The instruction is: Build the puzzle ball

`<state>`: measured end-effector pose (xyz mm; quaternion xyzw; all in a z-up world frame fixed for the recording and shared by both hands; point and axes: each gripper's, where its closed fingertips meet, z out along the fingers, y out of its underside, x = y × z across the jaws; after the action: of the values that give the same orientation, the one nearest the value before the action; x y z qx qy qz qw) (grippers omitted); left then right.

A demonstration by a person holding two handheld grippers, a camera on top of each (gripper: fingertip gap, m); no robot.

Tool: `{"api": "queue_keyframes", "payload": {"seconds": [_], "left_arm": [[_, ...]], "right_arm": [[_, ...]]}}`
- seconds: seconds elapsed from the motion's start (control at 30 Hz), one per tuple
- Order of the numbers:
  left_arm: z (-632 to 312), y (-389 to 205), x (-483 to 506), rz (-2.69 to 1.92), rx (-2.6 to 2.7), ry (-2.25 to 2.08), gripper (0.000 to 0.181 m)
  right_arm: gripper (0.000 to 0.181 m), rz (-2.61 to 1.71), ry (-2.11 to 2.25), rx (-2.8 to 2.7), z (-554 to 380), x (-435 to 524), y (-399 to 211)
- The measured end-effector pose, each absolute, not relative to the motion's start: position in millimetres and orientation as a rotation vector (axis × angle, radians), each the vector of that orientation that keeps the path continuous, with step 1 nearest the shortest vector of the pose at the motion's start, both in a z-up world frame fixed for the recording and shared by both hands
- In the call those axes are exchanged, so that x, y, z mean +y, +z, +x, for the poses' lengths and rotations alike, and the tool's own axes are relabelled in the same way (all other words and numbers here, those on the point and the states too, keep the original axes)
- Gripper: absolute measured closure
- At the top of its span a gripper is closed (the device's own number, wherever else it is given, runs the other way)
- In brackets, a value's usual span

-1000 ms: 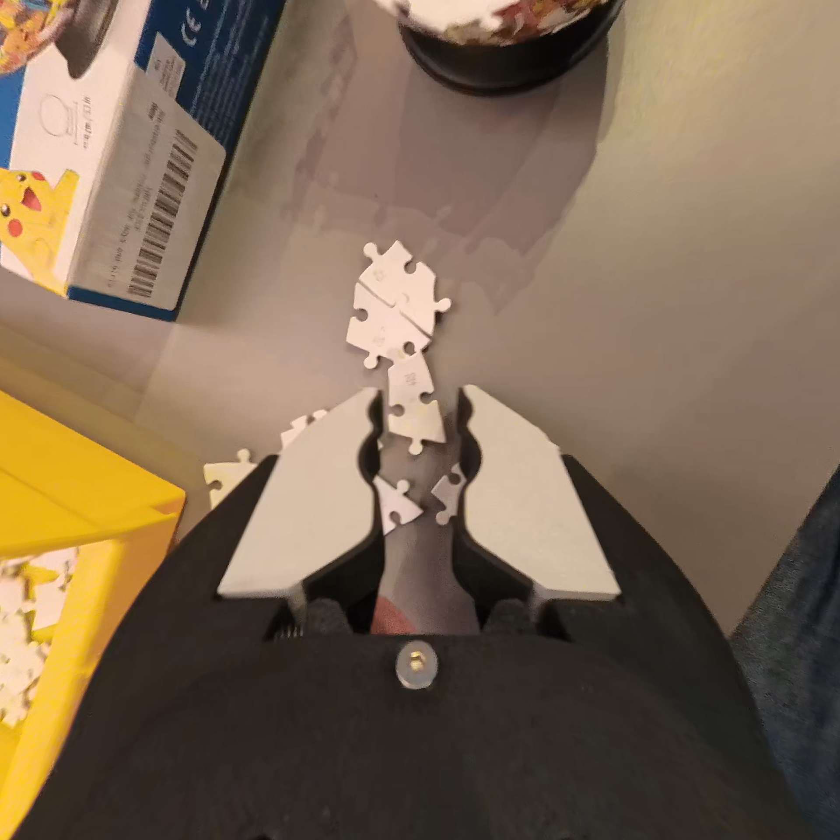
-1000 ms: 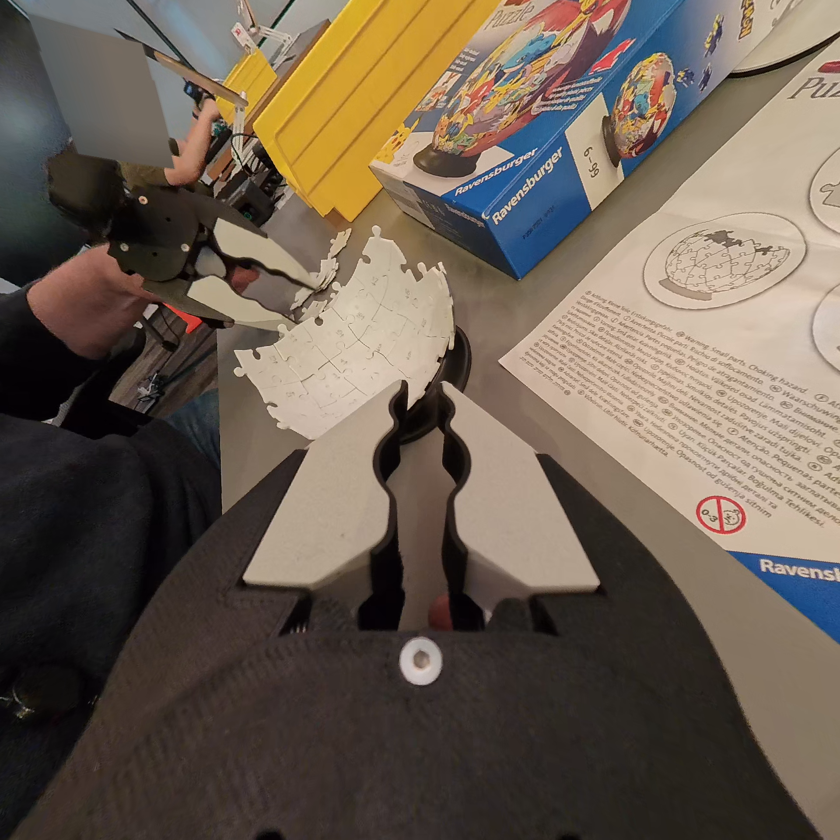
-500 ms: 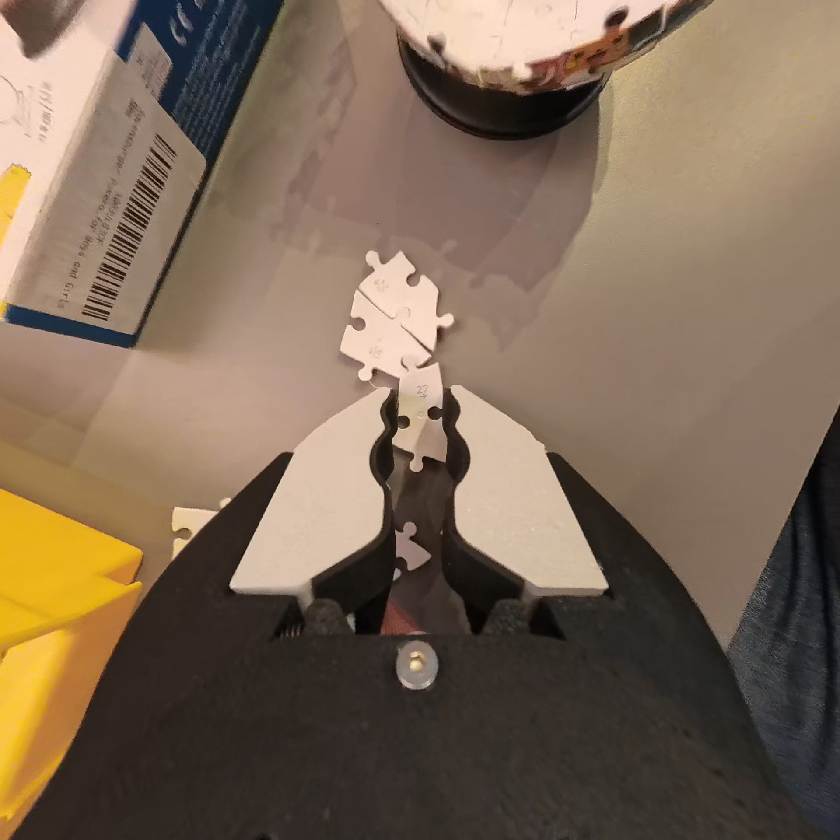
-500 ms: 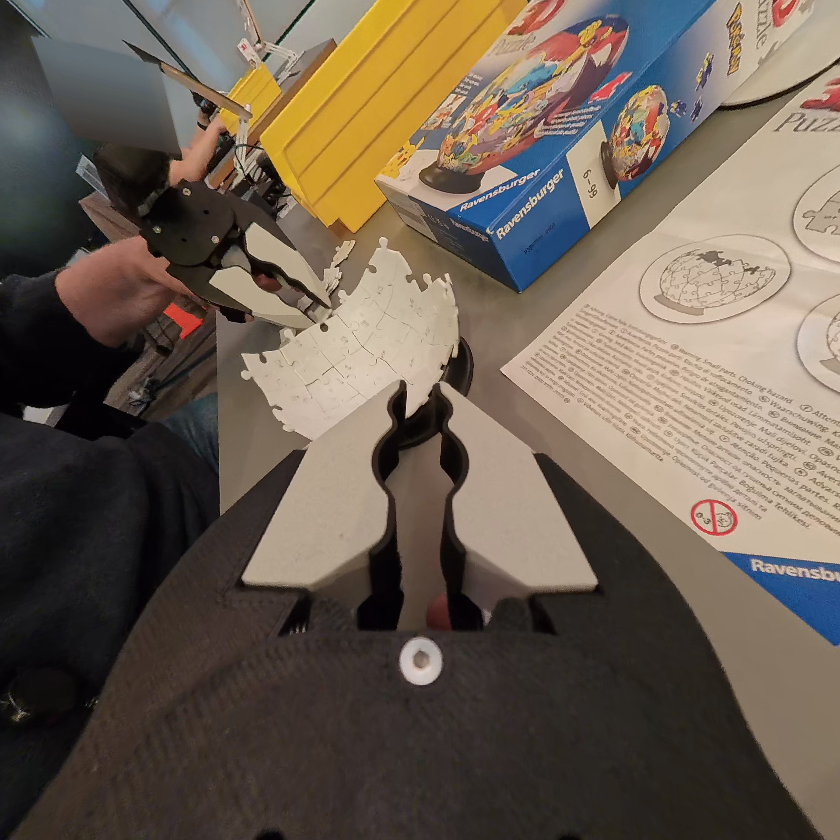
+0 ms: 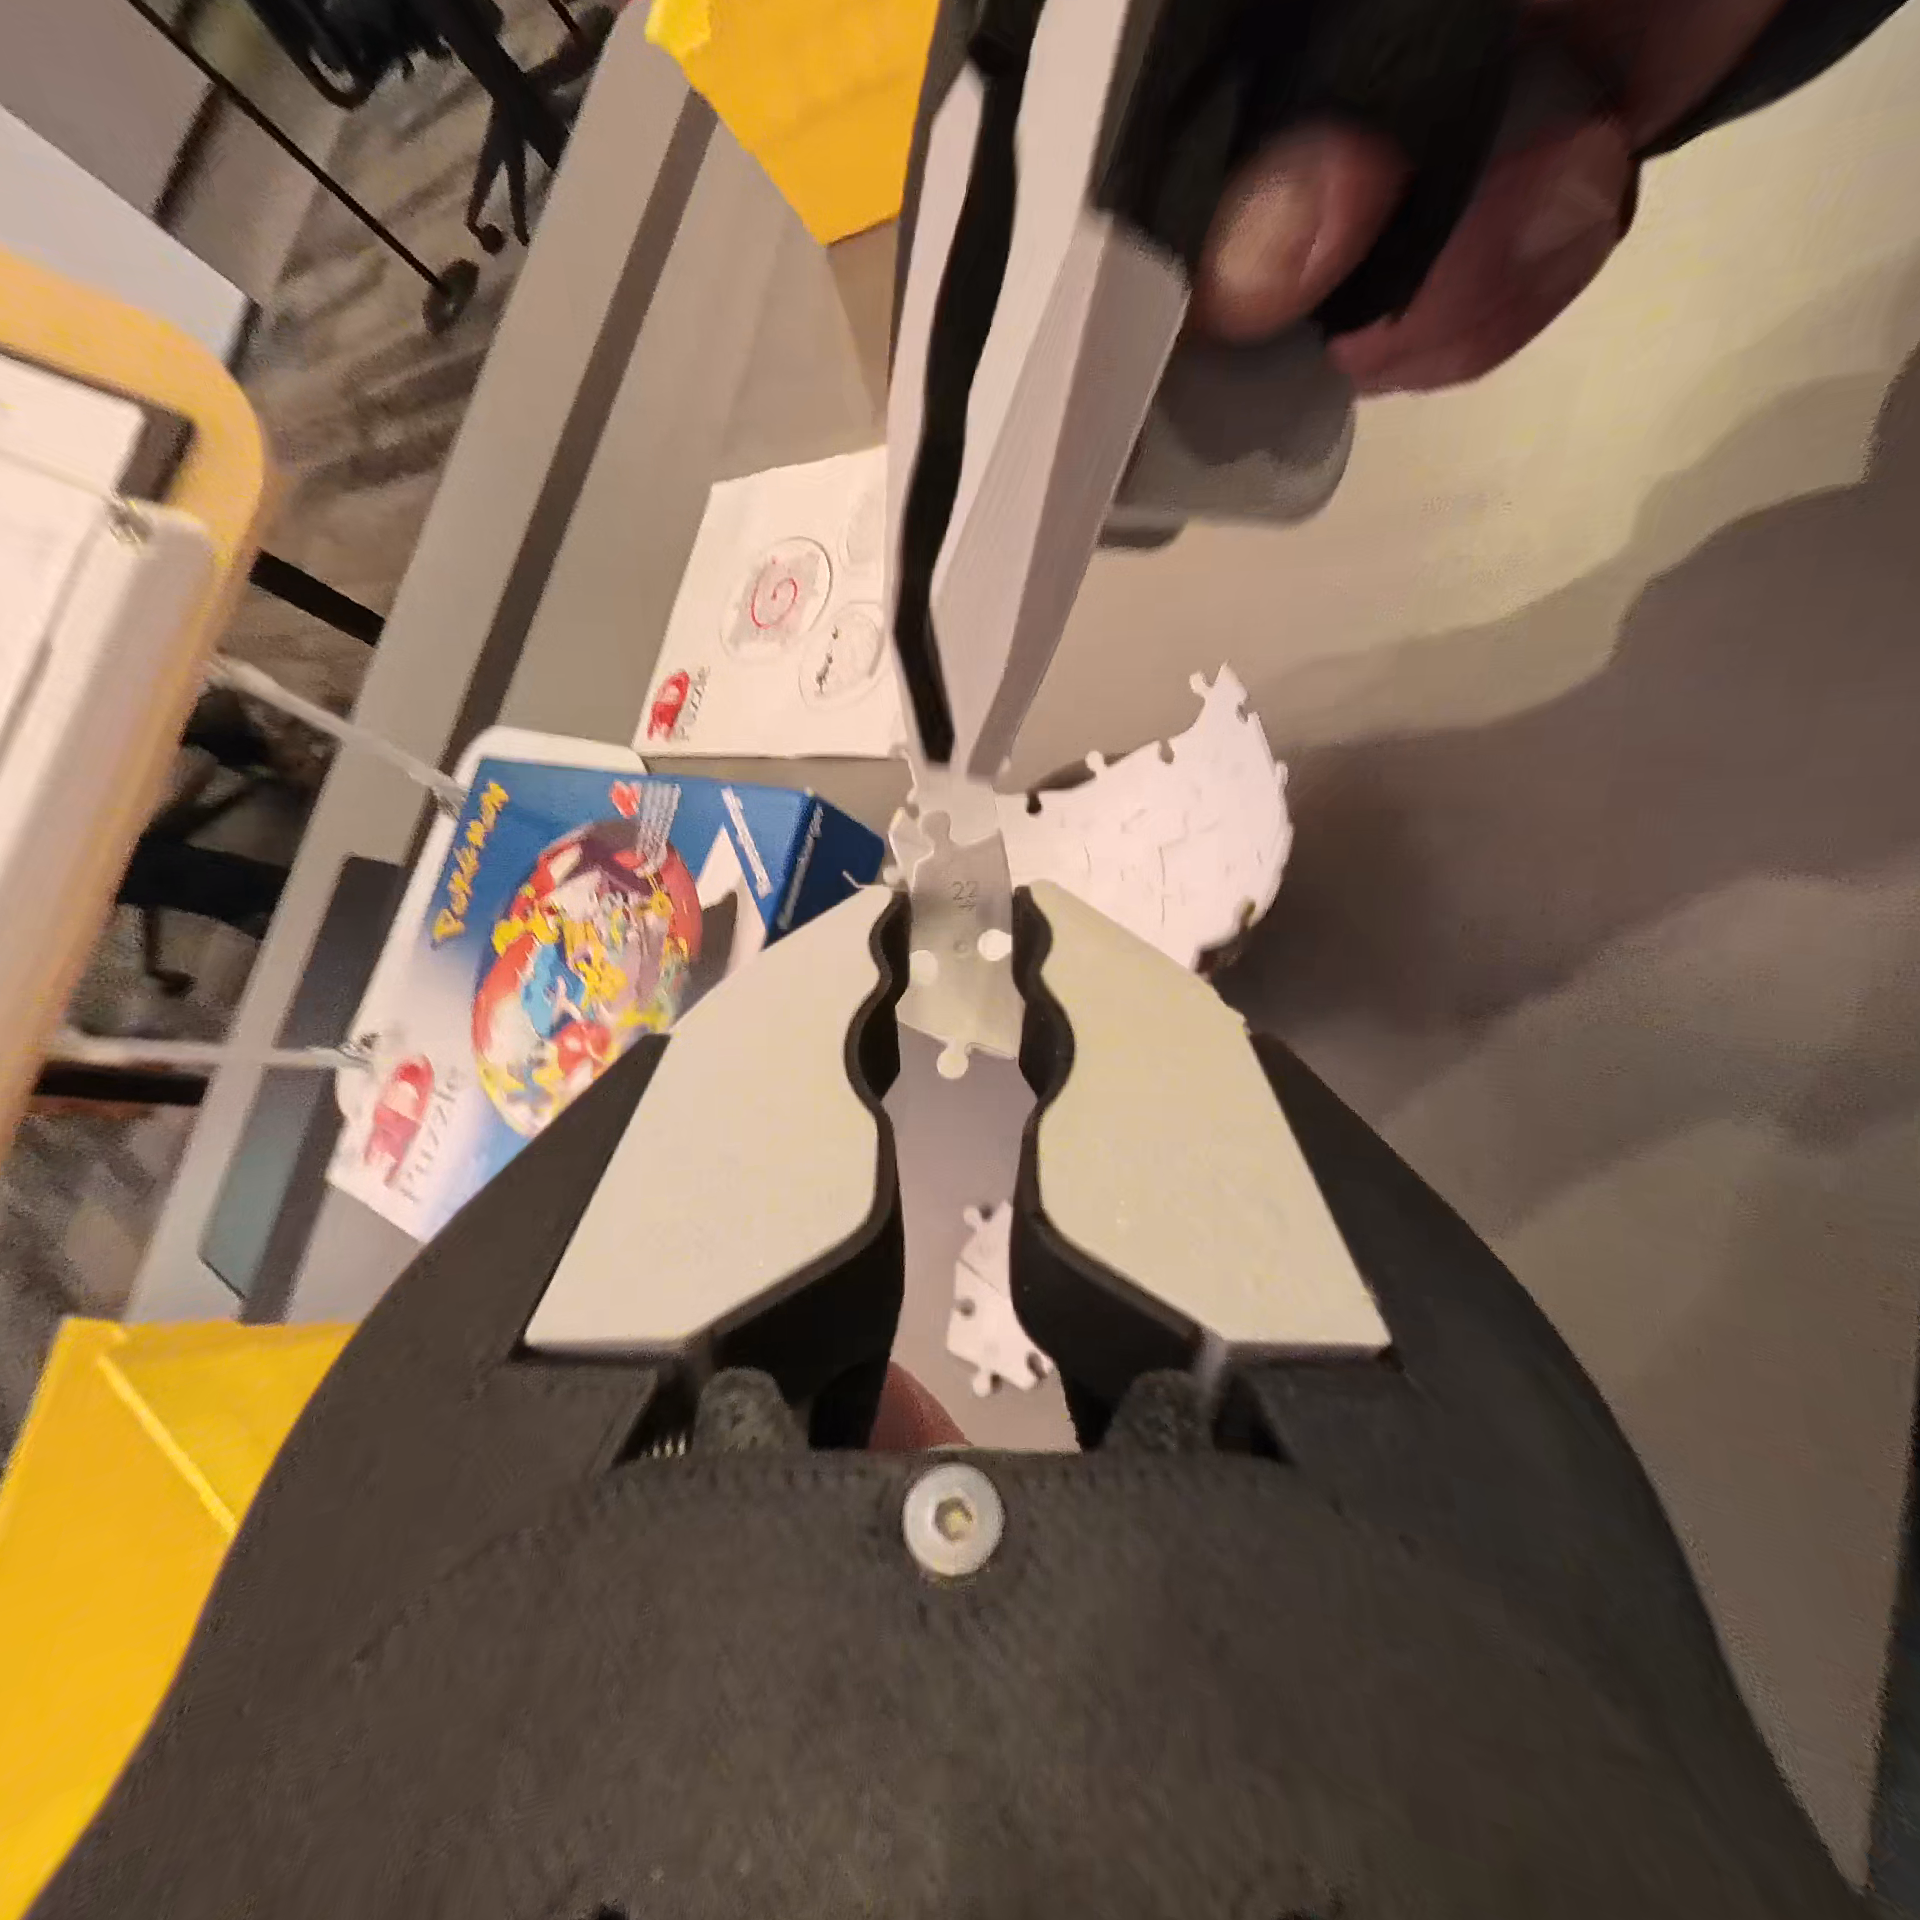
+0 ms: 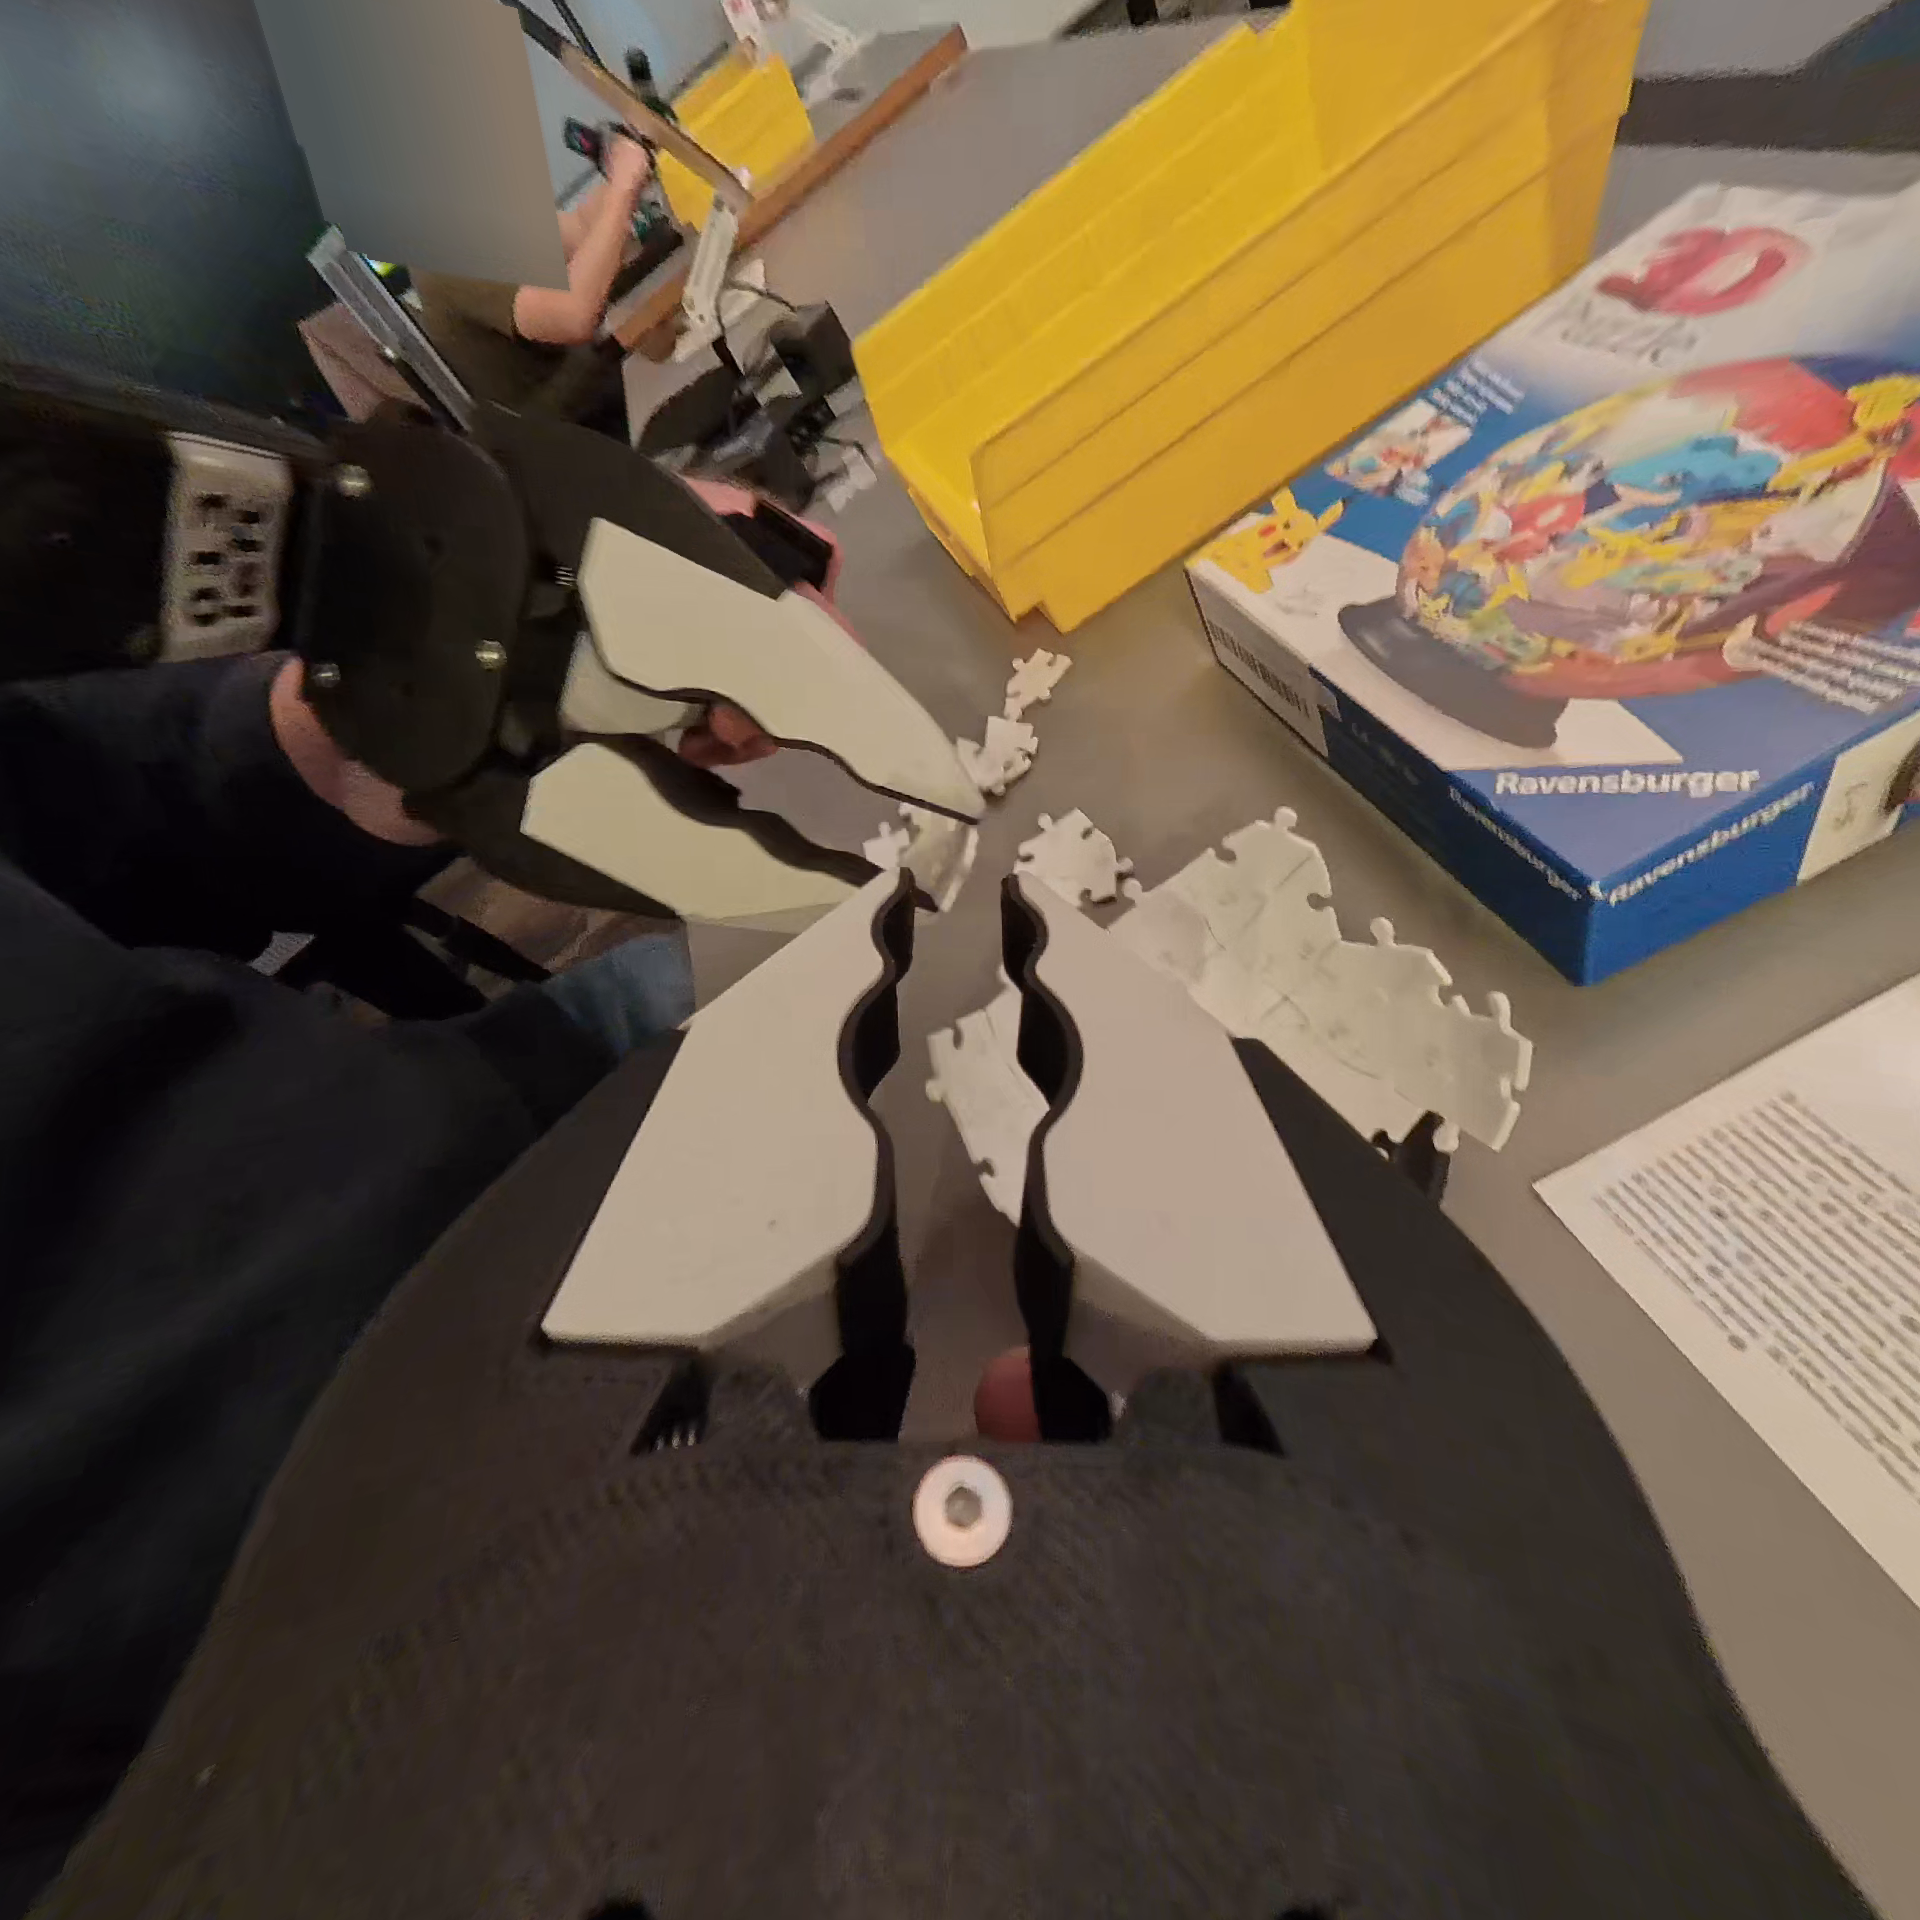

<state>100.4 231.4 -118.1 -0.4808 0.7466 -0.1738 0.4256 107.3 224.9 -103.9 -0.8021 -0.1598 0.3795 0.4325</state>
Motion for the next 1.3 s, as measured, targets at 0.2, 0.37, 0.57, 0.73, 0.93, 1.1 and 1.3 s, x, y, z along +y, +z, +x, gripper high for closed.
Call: {"api": "queue_keyframes", "payload": {"seconds": [0.2,0.37,0.57,0.73,0.93,1.1,1.3], "left_arm": [[127,-109,223,-1.107,1.835,-0.425,0.163],[146,-109,222,-1.055,1.84,-0.414,0.158],[157,-122,251,-1.162,2.034,-0.488,0.137],[175,-144,271,-1.239,2.214,-0.534,0.141],[181,-180,268,-1.254,2.447,-0.495,0.146],[183,-196,269,-1.239,2.527,-0.432,0.145],[182,-204,264,-1.217,2.587,-0.436,0.145]], "right_arm": [[0.177,-2.029,0.981,-0.357,113,227,-112],[0.18,-2.013,1.001,-0.285,137,228,-113],[0.181,-2.165,0.833,-0.23,186,228,-149],[0.181,-2.284,0.804,-0.229,191,231,-179],[0.181,-2.339,0.817,-0.231,186,235,-197],[0.181,-2.375,0.798,-0.246,186,238,-204],[0.181,-2.406,0.81,-0.239,185,239,-209]]}}
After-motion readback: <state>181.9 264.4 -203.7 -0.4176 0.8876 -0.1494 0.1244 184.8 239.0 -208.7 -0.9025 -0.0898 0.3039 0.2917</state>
